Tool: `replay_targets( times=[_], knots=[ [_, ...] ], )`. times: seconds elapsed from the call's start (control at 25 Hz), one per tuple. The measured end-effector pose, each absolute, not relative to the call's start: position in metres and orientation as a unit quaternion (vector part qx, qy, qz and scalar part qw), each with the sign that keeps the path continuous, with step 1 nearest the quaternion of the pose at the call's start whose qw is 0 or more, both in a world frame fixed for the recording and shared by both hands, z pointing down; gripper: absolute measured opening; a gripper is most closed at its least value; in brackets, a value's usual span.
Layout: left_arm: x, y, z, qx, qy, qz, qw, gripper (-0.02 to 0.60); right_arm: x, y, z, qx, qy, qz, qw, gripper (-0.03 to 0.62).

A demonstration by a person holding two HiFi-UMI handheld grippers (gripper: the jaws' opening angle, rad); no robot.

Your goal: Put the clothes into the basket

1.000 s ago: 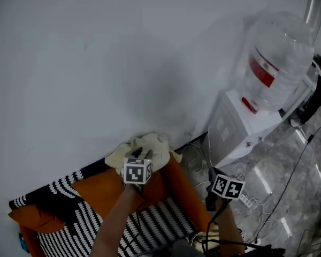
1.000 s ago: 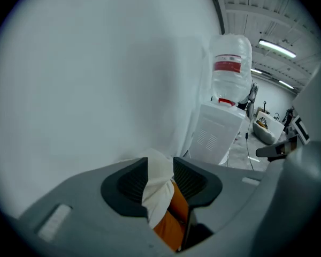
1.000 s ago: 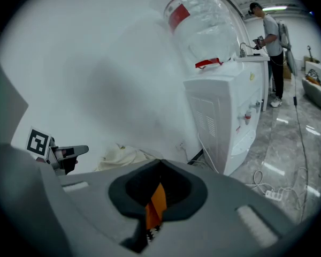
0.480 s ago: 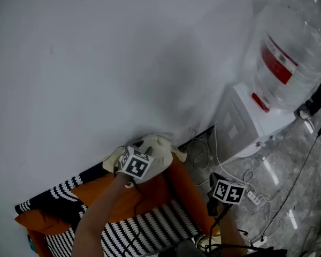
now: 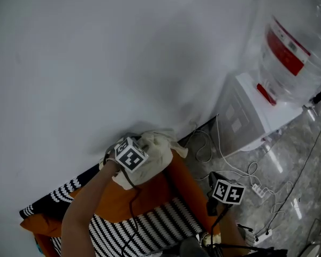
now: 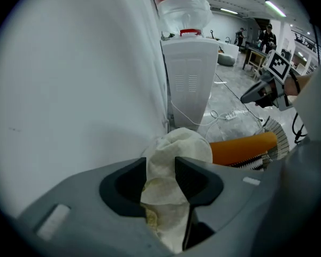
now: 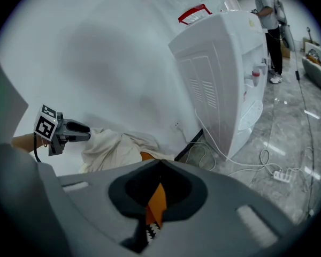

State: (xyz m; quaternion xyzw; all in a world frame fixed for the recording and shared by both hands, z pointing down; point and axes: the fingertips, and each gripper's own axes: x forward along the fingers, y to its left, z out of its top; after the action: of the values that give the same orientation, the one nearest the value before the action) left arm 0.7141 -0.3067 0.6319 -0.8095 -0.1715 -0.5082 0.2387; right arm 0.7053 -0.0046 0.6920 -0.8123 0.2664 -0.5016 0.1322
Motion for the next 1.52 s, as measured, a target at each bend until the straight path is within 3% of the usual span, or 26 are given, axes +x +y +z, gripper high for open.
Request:
replay_targets(
  times=[0.36,0.6,0.88,1.08,1.52],
  knots=[
    [0.697,-0.297,0.693,-0.760,-0.233,-0.556,0.243,0.179,0.687,-0.012,0.722,-0.800,0.264,-0.518,0.147,0.003],
    [0.695,-0.298,0.729,-0.750,-0.210,-0.554,0.293,0.172,0.680,-0.011,0.734,-0.798,0.267,-0.519,0.147,0.003],
    [0.700,-0.300,0.739,-0.760,-0.182,-0.549,0.295,0.143,0.678,-0.003,0.745,-0.797,0.262,-0.523,0.148,0.003],
    [0.695,-0.299,0.743,-0.754,-0.167,-0.558,0.303,0.042,0.675,-0.012,0.742,-0.796,0.270,-0.520,0.150,0.003],
    [0.676,-0.284,0.698,-0.800,-0.152,-0.531,0.235,0.035,0.668,-0.003,0.721,-0.805,0.267,-0.508,0.148,0.003]
  ],
)
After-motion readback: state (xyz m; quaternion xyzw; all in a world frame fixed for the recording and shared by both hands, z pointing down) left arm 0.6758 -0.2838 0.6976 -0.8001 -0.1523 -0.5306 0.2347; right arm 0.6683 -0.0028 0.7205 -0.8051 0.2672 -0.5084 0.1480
